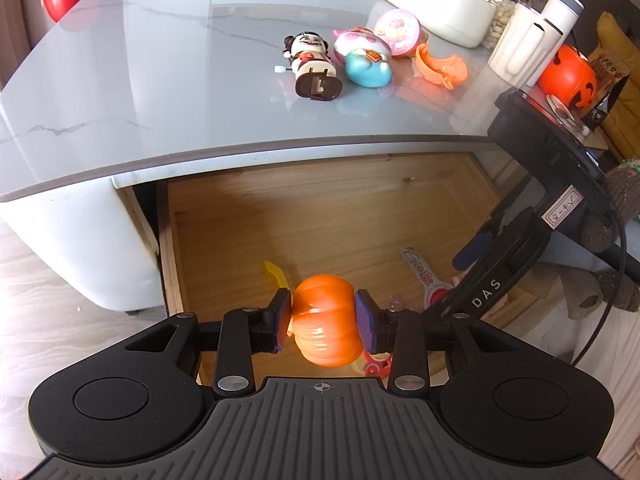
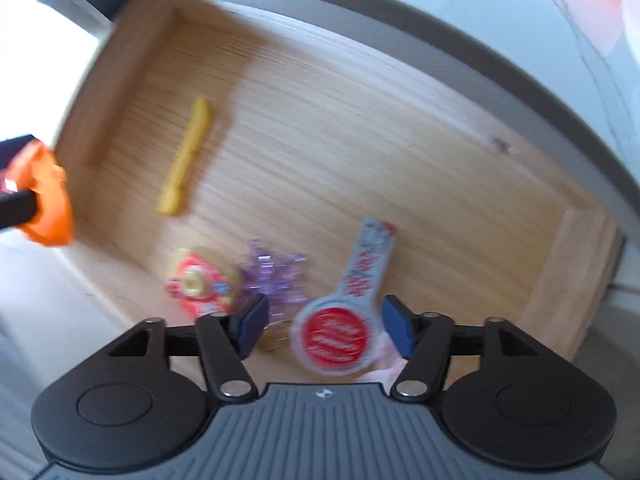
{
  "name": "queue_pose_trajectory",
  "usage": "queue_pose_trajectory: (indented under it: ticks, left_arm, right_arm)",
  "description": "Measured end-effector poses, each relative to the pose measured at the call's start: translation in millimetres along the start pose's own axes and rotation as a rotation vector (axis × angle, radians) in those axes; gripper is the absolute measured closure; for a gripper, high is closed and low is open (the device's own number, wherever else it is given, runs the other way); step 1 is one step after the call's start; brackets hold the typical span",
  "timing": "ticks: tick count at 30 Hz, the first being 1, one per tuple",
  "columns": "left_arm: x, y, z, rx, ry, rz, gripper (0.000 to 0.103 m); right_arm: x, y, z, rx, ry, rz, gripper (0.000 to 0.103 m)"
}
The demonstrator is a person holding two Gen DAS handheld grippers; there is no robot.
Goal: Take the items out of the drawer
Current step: 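Hold the pumpkin with the left tool while the right tool reaches for the pink bell keychain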
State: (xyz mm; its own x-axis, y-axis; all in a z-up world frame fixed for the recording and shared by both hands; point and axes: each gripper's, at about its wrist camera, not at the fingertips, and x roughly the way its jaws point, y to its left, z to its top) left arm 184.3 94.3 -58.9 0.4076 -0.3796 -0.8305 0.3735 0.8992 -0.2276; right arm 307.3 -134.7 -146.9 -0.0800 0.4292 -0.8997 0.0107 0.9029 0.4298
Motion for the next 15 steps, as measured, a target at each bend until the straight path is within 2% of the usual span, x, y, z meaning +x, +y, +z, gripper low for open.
queue_pose_trajectory:
  ticks: [1,2,4,7,12,15]
  left_arm:
    - [0,0,0,0.001,0.000,0.002,0.064]
    - [0,0,0,0.000,-0.001,0.003,0.064]
    - [-1,2,1,-0.005,-0.007,0.012,0.064]
    - [-8,13,1,-0.045,-0.034,0.038,0.064]
    - [-14,29,-5,-0.102,-0.051,0.057,0.064]
    - [-10,29,-9,-0.095,-0.025,0.063,0.064]
  right_arm:
    - [0,7,1,0.017,0.008,0.037,0.011]
    - [1,16,5,0.033,0.017,0.065,0.004]
    - [5,45,16,0.051,0.046,0.092,0.004]
    - [25,65,23,0.047,0.079,0.078,0.004]
    - [30,68,34,0.047,0.148,0.041,0.004]
    - [36,70,36,0.029,0.179,0.044,0.016]
